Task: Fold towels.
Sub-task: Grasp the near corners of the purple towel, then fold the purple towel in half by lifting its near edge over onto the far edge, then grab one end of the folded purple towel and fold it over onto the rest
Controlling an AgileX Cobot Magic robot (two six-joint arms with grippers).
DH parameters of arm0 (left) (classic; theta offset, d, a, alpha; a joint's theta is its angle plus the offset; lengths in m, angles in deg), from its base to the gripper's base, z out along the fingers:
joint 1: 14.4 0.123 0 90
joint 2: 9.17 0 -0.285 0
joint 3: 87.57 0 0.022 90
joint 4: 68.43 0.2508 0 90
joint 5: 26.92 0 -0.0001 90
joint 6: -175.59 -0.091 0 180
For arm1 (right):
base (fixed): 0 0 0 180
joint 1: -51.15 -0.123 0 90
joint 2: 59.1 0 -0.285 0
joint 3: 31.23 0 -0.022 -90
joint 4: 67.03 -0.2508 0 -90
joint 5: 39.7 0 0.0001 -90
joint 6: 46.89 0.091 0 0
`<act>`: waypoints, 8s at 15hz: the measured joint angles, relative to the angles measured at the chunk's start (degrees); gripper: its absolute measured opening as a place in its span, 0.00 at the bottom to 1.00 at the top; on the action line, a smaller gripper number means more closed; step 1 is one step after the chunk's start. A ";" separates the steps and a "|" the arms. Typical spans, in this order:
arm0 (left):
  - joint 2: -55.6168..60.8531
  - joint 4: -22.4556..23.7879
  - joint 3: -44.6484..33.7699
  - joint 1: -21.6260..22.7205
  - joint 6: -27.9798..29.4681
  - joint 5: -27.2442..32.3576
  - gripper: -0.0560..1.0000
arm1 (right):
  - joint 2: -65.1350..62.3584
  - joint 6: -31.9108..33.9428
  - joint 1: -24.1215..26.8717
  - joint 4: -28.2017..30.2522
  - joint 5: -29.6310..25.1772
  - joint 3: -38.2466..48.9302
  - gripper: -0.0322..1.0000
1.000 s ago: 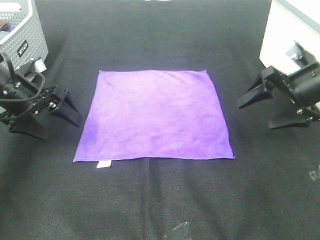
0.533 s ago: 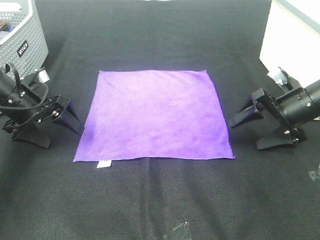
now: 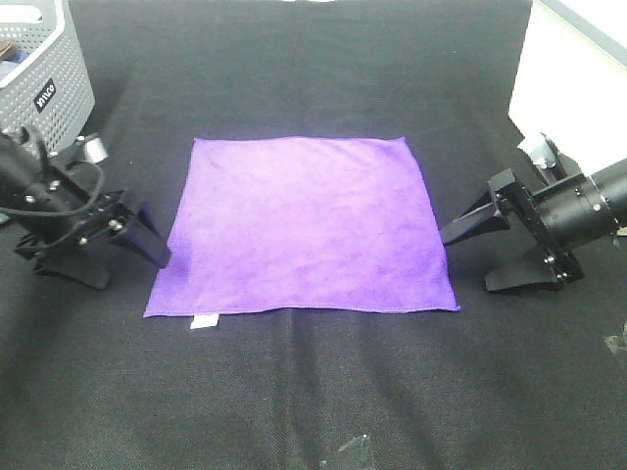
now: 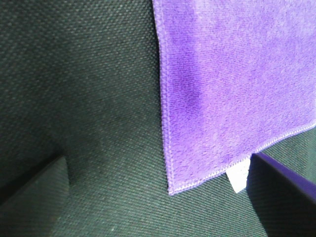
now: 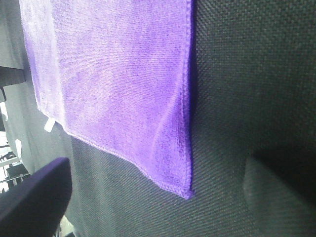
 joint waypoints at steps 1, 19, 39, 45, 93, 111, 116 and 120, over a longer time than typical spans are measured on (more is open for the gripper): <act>0.00 -0.06 0.11 -1.60 0.29 -0.52 0.90 | 0.11 0.17 -0.29 0.06 0.11 0.00 0.89; -3.44 -3.95 -0.17 -10.60 4.35 -3.67 0.09 | 5.33 11.86 -15.70 13.35 1.43 -9.45 0.20; 4.30 5.61 11.52 -8.54 8.88 -1.38 0.05 | 1.03 23.84 -16.39 24.06 -4.47 -29.28 0.04; -8.14 6.30 31.51 -8.14 9.00 -4.35 0.05 | 17.07 27.33 -16.39 26.81 -5.79 -55.86 0.04; -30.08 15.18 62.74 -1.89 21.37 18.05 0.73 | 2.23 47.67 -16.27 48.01 -16.16 -50.76 0.70; -36.27 4.58 66.18 -7.05 19.31 17.36 0.15 | 2.23 45.72 -16.27 48.01 -16.16 -50.76 0.70; -35.98 9.68 68.64 -7.51 19.31 19.02 0.09 | 2.23 45.66 -16.27 48.01 -16.16 -50.76 0.70; -32.72 21.94 70.36 -5.90 19.42 21.60 0.09 | 1.60 45.66 -16.27 48.01 -16.16 -50.76 0.70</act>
